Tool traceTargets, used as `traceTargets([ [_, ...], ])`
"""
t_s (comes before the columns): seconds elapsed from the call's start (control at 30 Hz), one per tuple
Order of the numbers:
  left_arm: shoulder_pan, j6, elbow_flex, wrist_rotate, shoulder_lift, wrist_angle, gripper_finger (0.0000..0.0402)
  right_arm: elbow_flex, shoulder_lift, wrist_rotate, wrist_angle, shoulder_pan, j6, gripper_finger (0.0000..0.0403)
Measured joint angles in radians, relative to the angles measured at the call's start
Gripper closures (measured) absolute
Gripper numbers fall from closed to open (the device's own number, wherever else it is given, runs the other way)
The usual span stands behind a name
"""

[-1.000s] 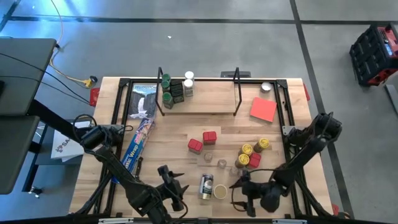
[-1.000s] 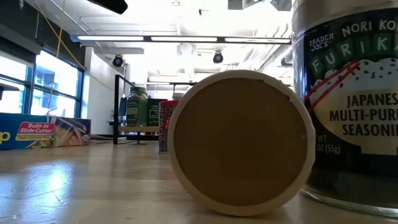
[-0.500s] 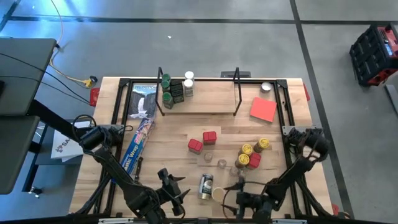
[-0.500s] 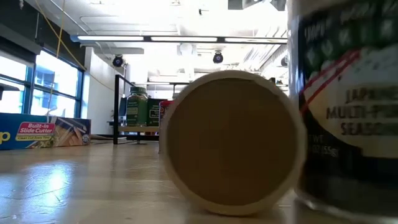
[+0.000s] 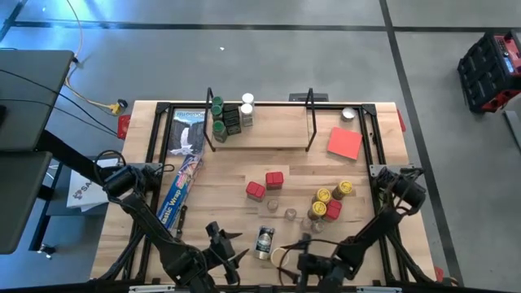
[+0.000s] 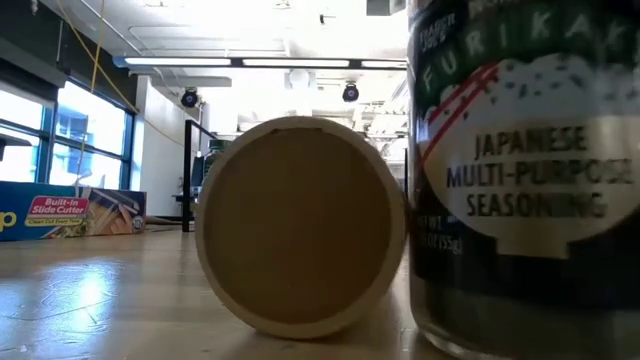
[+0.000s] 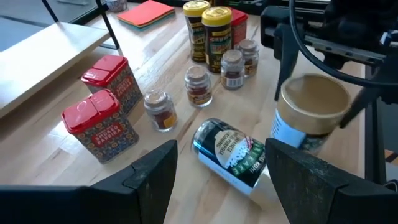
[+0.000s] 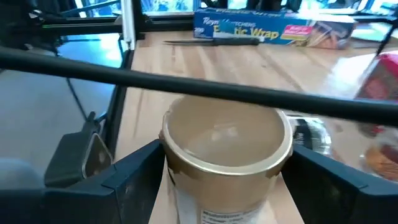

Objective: Shelf spices
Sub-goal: Put the gold seasoning bottle on the shelf to the top right of the white seasoning bottle

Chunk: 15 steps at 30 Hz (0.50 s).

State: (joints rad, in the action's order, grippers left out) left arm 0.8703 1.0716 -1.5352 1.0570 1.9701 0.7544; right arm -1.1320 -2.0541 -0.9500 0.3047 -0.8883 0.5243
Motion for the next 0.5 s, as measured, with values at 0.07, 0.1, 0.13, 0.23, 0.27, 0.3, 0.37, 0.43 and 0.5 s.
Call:
traceTargets([
  [0.07,0.000,0.000,0.000,0.000,0.000,-0.004,0.0162,0.000,0.000,0.046,0.000,0.010,-0.001,0.0100],
  [0.1,0.000,0.001,0.000,0.000,0.000,-0.006,0.0162,0.000,0.000,0.065,-0.002,0.015,-0.002,0.0100],
  [0.13,0.000,0.001,0.000,0.000,0.000,-0.007,0.0162,0.000,0.000,0.079,0.000,0.020,-0.002,0.0100],
  [0.23,0.000,0.000,0.000,0.001,0.000,-0.022,0.0162,0.000,0.000,0.100,0.010,0.033,-0.001,0.0100],
  [0.27,0.000,0.001,0.000,0.001,0.000,-0.022,0.0162,0.000,0.000,0.105,0.012,0.037,-0.002,0.0100],
  [0.3,0.000,0.001,0.000,0.001,0.000,-0.023,0.0162,0.000,0.000,0.108,0.016,0.039,-0.007,0.0100],
  [0.37,0.000,0.001,0.000,0.001,0.001,-0.024,0.0162,0.000,0.000,0.109,0.030,0.043,-0.022,0.0100],
  [0.43,0.000,0.002,0.000,0.004,0.001,-0.025,0.0162,0.000,0.000,0.109,0.057,0.044,-0.044,0.0100],
  [0.5,0.000,0.011,0.000,0.005,0.001,-0.025,0.0162,0.000,0.000,0.100,0.080,0.044,-0.077,0.0100],
])
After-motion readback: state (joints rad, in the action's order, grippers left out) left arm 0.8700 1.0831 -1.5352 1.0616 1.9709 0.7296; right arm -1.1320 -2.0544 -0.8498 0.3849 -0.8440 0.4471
